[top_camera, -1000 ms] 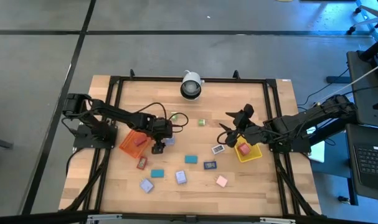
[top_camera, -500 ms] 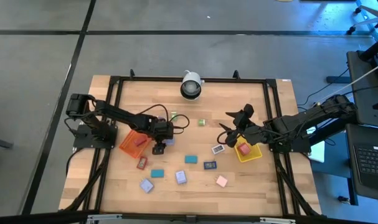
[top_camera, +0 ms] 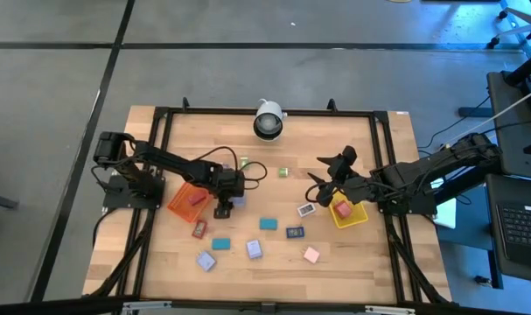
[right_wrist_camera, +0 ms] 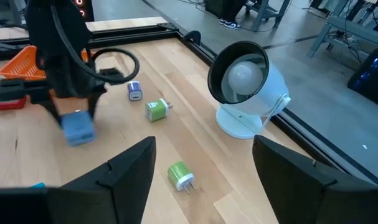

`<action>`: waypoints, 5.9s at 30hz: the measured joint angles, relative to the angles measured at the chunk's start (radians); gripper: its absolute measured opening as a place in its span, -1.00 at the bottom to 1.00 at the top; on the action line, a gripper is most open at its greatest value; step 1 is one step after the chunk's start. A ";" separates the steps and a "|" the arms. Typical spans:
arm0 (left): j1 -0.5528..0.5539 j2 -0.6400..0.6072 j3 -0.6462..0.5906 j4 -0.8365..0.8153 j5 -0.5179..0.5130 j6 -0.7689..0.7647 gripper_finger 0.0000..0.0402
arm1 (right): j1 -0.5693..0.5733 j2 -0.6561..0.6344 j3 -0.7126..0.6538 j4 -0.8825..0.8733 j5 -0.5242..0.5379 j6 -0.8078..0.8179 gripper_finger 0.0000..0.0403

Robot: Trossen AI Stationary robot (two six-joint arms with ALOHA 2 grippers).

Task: Pick & Place Office items
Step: Put the top purple charger adapter into the yellow basket

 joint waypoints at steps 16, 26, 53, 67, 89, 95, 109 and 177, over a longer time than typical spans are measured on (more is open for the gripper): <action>0.053 -0.001 0.251 -0.162 0.407 0.120 0.06 | 0.000 0.000 0.000 0.129 -0.073 -0.328 0.33; 0.220 -0.004 0.331 0.000 0.986 0.080 0.06 | 0.000 0.000 0.000 0.254 -0.178 -0.579 0.33; 0.310 -0.023 0.331 0.291 1.111 -0.064 0.08 | -0.132 0.168 0.173 0.337 -0.598 -0.647 0.33; 0.307 -0.023 0.331 0.291 1.118 -0.065 0.08 | -0.168 0.267 0.264 0.306 -0.696 -0.672 0.33; 0.307 -0.023 0.331 0.291 1.142 -0.064 0.08 | -0.182 0.418 0.362 0.366 -0.771 -0.710 0.19; 0.307 -0.023 0.330 0.291 1.152 -0.064 0.08 | -0.182 0.418 0.362 0.368 -0.770 -0.726 -0.08; 0.295 -0.022 0.330 0.291 1.162 -0.067 0.08 | -0.182 0.418 0.362 0.372 -0.770 -0.778 -0.40; 0.220 -0.299 0.329 0.057 0.176 0.311 0.25 | -0.206 0.176 0.362 0.141 -0.519 -0.759 -0.40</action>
